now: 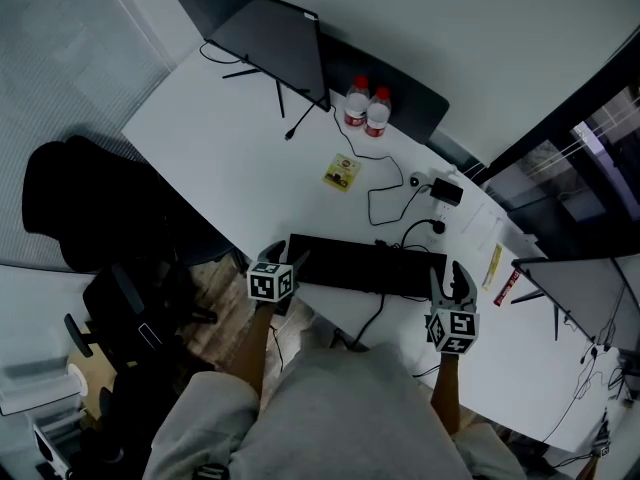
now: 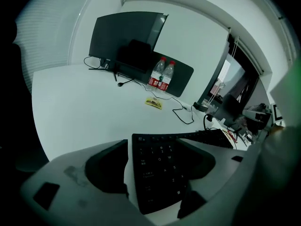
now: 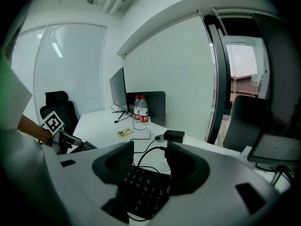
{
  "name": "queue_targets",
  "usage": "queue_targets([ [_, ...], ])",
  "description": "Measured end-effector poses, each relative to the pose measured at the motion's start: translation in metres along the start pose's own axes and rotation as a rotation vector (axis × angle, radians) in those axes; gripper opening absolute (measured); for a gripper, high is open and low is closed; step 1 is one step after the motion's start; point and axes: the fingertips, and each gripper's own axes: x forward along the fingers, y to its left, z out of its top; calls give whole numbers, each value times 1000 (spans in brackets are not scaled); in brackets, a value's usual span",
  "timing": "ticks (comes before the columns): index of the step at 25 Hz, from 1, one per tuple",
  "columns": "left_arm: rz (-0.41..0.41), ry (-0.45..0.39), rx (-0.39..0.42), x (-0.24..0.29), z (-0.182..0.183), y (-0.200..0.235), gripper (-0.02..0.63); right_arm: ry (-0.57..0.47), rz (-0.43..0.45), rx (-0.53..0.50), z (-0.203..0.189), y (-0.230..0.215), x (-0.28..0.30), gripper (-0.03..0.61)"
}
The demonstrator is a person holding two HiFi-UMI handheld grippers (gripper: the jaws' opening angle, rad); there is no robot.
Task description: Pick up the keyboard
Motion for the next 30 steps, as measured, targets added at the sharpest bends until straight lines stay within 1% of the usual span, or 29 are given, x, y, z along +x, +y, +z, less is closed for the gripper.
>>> queue_targets([
  [4, 3, 15, -37, 9, -5, 7, 295, 7, -4, -1, -2, -2, 2, 206],
  [9, -24, 50, -41, 19, -9, 2, 304, 13, -8, 2, -3, -4, 5, 204],
  [14, -31, 74, -56, 26, -12, -1, 307, 16, -10, 9, -3, -8, 4, 206],
  [19, -28, 78, -58, 29, -12, -1, 310, 16, -24, 19, -6, -18, 3, 207],
  [24, -15, 72, -57, 26, -14, 0, 310, 28, -20, 34, -14, -24, 7, 213],
  [27, -10, 69, -56, 28, -14, 1, 310, 40, -7, 49, -19, -26, 12, 235],
  [30, -2, 70, -50, 28, -14, 0, 310, 72, 31, 88, -31, -25, 20, 270],
])
